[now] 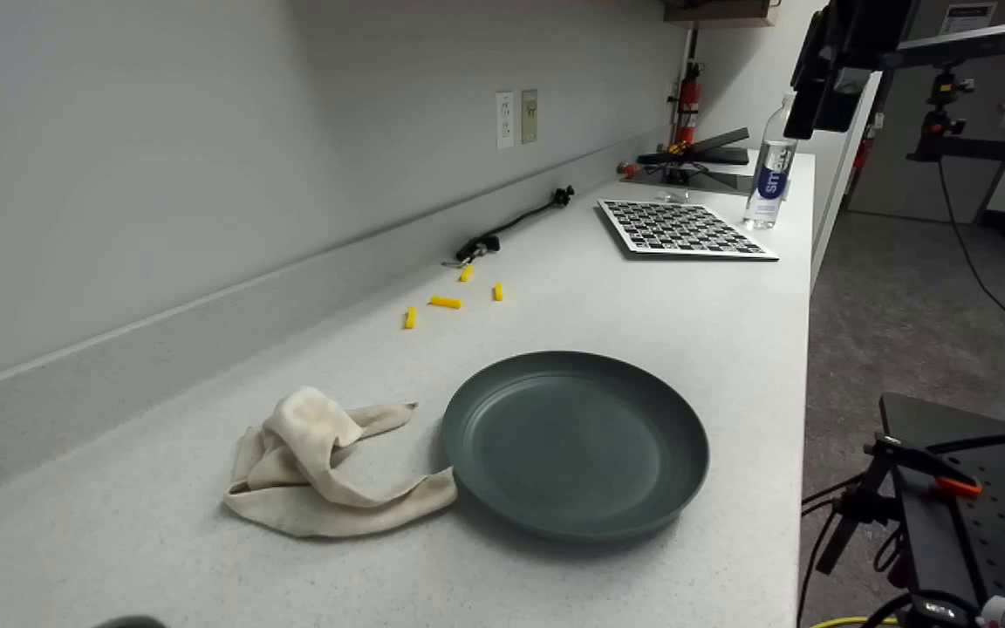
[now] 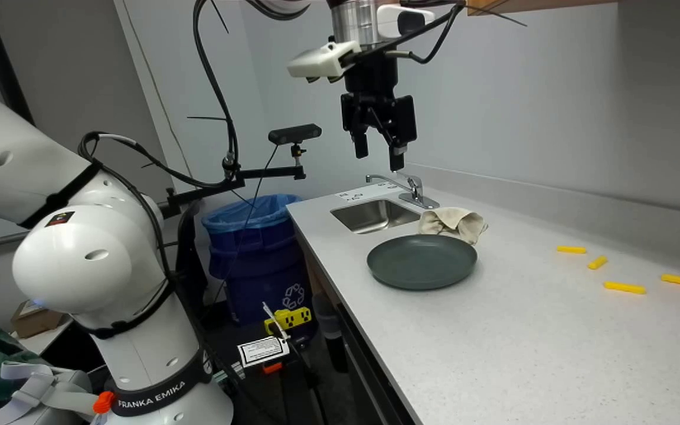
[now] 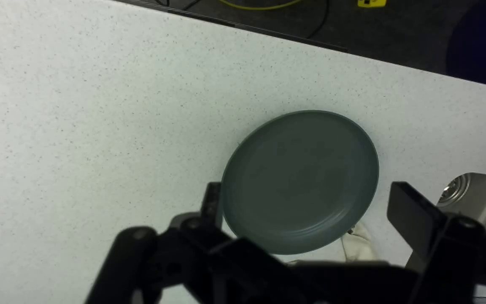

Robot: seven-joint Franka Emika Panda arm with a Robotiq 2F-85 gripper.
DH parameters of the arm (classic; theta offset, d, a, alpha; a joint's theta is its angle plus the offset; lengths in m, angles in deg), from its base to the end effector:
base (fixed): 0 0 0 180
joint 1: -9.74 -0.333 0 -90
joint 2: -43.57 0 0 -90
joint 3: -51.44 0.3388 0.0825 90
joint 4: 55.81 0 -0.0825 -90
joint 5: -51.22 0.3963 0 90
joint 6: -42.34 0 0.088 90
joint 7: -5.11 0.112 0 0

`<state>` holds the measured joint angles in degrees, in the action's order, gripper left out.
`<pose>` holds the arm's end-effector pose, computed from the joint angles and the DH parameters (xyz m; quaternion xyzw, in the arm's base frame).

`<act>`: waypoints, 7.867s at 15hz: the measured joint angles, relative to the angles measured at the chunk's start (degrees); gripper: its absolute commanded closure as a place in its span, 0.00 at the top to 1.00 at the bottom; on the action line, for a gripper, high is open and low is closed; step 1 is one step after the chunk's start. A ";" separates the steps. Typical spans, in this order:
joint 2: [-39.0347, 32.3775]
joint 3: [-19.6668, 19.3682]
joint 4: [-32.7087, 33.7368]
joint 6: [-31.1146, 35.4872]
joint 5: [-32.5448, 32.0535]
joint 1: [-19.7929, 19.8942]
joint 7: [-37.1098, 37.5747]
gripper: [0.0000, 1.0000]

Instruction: Use the towel on the left to wipe the grey plate

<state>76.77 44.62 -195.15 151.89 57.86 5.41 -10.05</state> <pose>0.3822 -0.0128 0.5236 -0.9907 -0.1008 -0.0398 0.0827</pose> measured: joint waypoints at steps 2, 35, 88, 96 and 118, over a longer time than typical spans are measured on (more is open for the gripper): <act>0.00 0.00 0.00 0.00 0.00 0.00 0.00 1.00; -15.90 6.25 9.43 -1.91 -0.16 -1.50 -1.96 1.00; -69.75 22.81 46.30 34.53 -13.05 -6.27 -15.60 1.00; -74.75 22.23 50.15 34.44 -14.14 -7.33 -15.60 1.00; -73.69 22.90 55.32 35.28 -10.06 -5.02 -11.40 0.01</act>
<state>3.08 67.53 -139.83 187.17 47.80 0.39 -21.45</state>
